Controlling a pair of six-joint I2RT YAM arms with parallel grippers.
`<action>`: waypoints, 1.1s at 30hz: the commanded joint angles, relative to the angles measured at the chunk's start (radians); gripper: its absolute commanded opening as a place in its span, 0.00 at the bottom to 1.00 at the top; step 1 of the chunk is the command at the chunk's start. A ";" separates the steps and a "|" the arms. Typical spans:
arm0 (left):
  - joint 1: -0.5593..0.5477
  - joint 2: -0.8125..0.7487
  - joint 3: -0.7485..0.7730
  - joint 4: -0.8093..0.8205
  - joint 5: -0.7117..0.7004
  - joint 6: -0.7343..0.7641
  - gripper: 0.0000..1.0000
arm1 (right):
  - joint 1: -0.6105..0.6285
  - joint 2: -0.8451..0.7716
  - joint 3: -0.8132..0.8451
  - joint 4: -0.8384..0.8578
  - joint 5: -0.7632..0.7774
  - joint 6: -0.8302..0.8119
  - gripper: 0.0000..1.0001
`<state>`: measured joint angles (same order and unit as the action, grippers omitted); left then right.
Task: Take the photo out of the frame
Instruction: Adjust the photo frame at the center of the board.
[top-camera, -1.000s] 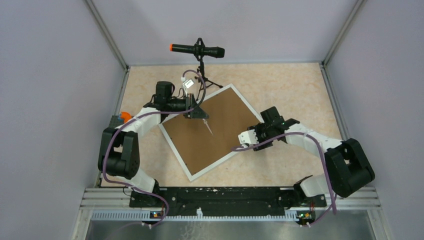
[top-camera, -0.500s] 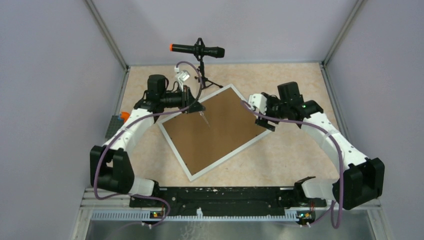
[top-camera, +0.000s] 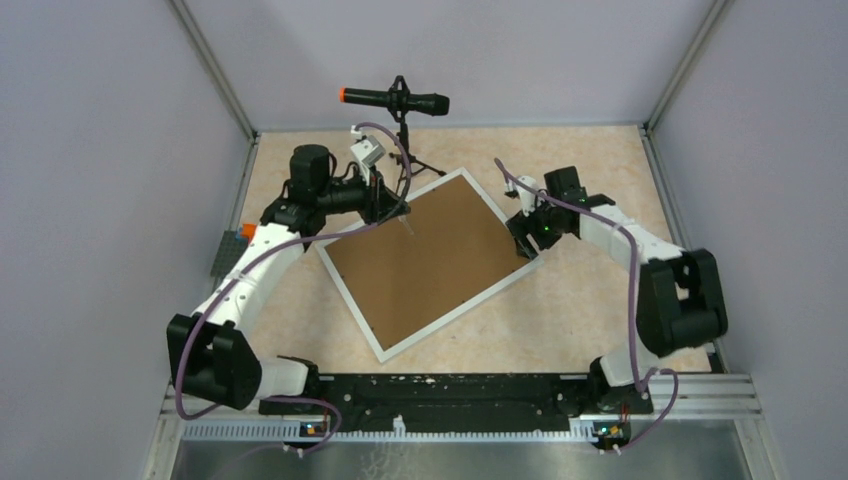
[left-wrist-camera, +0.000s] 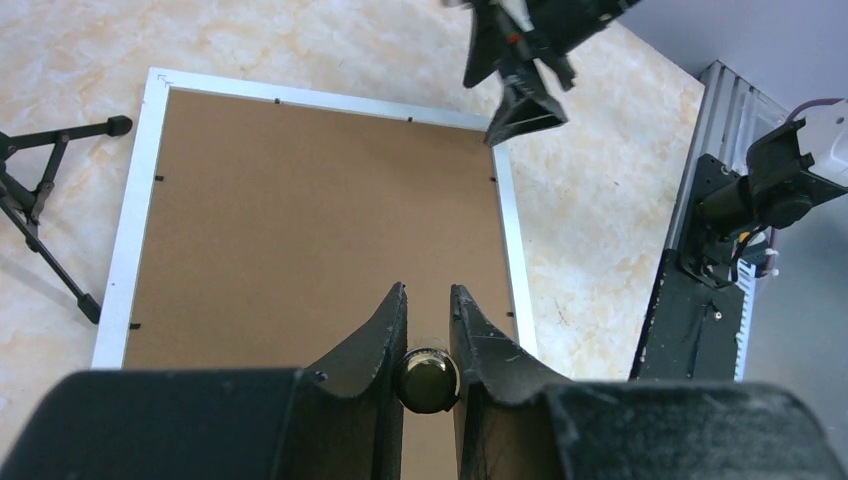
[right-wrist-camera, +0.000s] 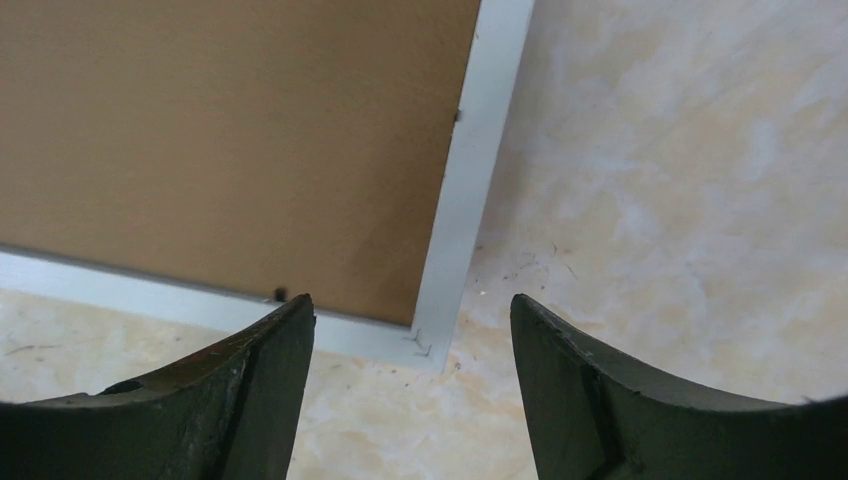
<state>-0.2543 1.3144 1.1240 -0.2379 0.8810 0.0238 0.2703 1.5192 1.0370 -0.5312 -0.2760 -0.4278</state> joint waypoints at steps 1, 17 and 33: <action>-0.011 0.035 -0.007 0.090 0.020 0.040 0.00 | -0.050 0.190 0.107 0.045 0.011 0.052 0.69; -0.111 0.158 -0.059 0.249 -0.088 -0.129 0.00 | -0.061 0.456 0.375 -0.218 0.020 -0.321 0.05; -0.230 0.207 -0.060 0.387 -0.203 -0.232 0.00 | -0.073 0.659 0.754 -0.407 -0.174 -0.925 0.00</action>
<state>-0.4915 1.5517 1.0145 0.0872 0.6876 -0.1730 0.1421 2.0995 1.6695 -0.8978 -0.3618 -1.2598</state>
